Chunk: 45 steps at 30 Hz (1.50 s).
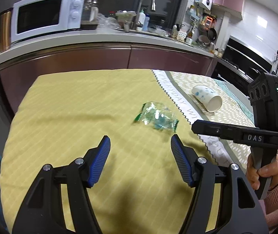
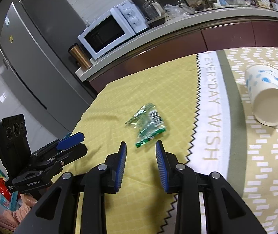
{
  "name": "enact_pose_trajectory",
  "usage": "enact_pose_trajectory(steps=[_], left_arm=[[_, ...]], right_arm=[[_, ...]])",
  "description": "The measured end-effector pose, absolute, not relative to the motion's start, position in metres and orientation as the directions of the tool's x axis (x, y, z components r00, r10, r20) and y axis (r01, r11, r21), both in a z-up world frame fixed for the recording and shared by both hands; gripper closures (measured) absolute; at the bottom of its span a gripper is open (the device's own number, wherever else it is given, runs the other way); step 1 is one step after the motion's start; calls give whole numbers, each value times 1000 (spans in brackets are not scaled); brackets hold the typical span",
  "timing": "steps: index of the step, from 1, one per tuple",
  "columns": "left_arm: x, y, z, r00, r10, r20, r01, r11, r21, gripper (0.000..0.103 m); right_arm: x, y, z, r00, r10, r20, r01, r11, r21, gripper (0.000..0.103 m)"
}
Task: Collect trash
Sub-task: 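Move both open grippers back over the table, then grasp the clear green-labelled plastic wrapper with the left gripper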
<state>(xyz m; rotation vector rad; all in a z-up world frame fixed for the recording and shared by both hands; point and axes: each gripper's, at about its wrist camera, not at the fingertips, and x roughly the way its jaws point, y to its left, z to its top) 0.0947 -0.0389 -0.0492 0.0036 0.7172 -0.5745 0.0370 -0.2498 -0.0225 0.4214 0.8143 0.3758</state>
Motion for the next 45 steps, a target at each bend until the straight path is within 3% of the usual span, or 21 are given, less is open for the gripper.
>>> enact_pose_trajectory(steps=[20,30,45], left_arm=[[156,-100,-60,545,-444,-711,508,850,-141,37],[168,-126,-71,493,-437,-752,546,829,-124,31],[156,-134,-72,500,-446,-742,567,816,-109,46]], right_arm=[[34,-281,-29,653,465,-598,-106,838,535,73],[35,-285,-30,652,477,-589,-105,826,553,73],[36,-287,-30,653,479,-587,-101,823,560,73]])
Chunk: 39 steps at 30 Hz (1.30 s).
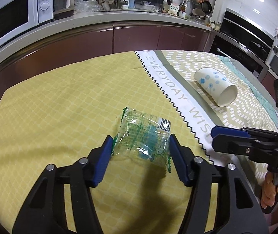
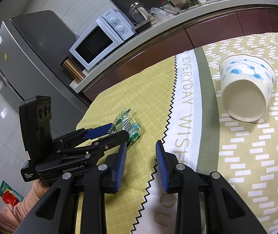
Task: Collect trash
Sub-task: 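Grasp the clear green-labelled plastic wrapper with the left gripper, then grasp the blue-dotted paper cup rim with the right gripper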
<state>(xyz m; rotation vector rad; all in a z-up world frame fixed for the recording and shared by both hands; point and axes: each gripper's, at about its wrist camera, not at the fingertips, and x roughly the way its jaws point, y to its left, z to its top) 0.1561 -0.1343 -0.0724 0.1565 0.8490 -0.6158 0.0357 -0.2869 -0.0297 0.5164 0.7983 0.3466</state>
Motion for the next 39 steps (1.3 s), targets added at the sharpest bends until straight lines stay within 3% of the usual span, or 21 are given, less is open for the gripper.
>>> enact_pose_trajectory(steps=[6,20,26,29,32,33,39], left_arm=[[147,-127,-67,510,-455,-730,564,818,-116,54],[117,-99,-48,539,-499,-679,553,817,-161,57],[109,-87,-43,558,-499,-663,538,826,-169,57],[105,-82,-41,565,-499,-657,532,829,-172,57],[105,-79,-37,574,-496,-652,527,833,-169,57],[104,-78,-36,579,-492,-650,525,835,-165,57],[99,-78,-32,594,-486,-641,529,836,-145,57]], right_arm=[[33,-290,-25,665,462,-587,-98,833,544,73],[14,-331,-3,744,339,-575,-10,867,498,72],[12,-355,5,781,255,-571,55,882,469,63],[13,-368,6,792,216,-571,100,877,470,45],[17,-378,4,790,200,-580,131,868,479,37],[18,-381,3,788,197,-583,143,863,485,29],[34,-390,-7,770,195,-607,194,836,514,22]])
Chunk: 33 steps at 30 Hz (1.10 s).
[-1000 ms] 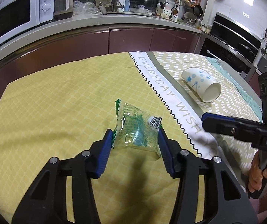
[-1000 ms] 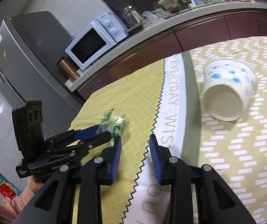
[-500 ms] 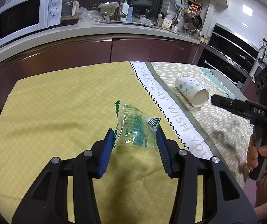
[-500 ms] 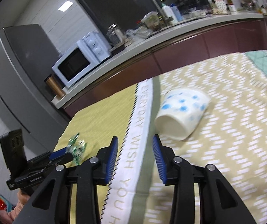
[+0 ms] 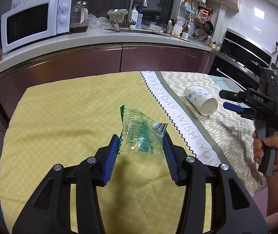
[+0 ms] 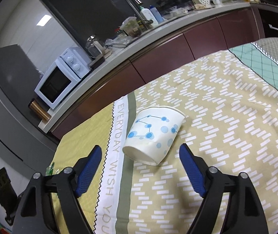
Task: Collect trash
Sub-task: 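Grasp the blue-dotted paper cup rim with the right gripper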
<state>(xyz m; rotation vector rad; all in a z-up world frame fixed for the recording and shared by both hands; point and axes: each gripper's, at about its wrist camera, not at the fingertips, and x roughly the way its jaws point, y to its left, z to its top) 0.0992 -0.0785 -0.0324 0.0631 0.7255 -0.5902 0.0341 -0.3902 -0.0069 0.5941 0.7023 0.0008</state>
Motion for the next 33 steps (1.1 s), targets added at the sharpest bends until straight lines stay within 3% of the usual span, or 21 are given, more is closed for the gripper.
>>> enact_pose_trajectory(steps=[10,15,26,33], left_arm=[[97,-72,-34,592,-487,-643,522,839,-154,57],[97,-72,-35,588,-486,-646,520,839,-158,56],[95,-65,-39,588,-486,-647,511,843,-168,56],[91,-53,-37,605,-477,-638,492,854,-171,56]], right_arm=[[56,-390,-22,738,177,-651,243,831,501,22],[58,-391,-24,735,178,-654,246,829,503,39],[51,-391,-17,769,189,-610,205,832,516,43],[44,-371,0,790,271,-549,103,825,556,43]])
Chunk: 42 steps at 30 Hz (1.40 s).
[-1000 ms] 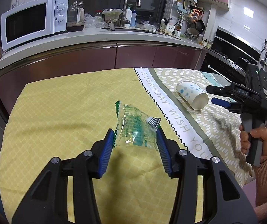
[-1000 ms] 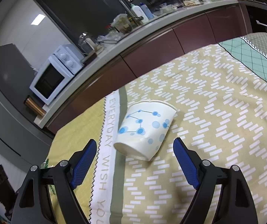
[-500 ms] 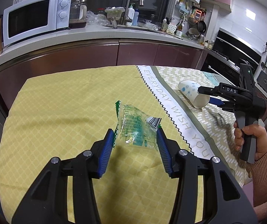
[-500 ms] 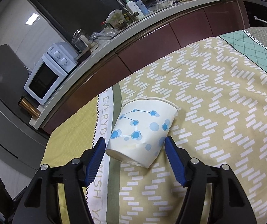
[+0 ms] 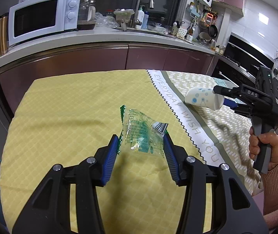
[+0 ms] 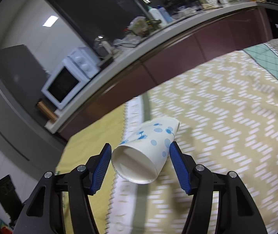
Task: Collect trash
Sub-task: 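Grasp the blue-dotted paper cup rim with the right gripper, then carry the plastic wrapper and paper cup over the blue bin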
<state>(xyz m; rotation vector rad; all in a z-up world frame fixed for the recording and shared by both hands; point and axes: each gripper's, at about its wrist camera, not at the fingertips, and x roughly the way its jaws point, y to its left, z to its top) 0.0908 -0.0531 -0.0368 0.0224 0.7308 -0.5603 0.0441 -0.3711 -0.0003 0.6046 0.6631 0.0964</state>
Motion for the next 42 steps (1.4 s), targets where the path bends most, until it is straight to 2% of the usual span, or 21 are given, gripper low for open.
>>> enact_pose_trajectory(steps=[22,42], left_arm=[[57,26,-18,697,-390,-602,367,915,-168,56],[25,92,-13,752,-307,-583,251,952,-177,56]], right_arm=[[50,-263,13,675,600,-430,-197,708,679,44],[69,-172,13,533,731,-427,-331,644,689,44]])
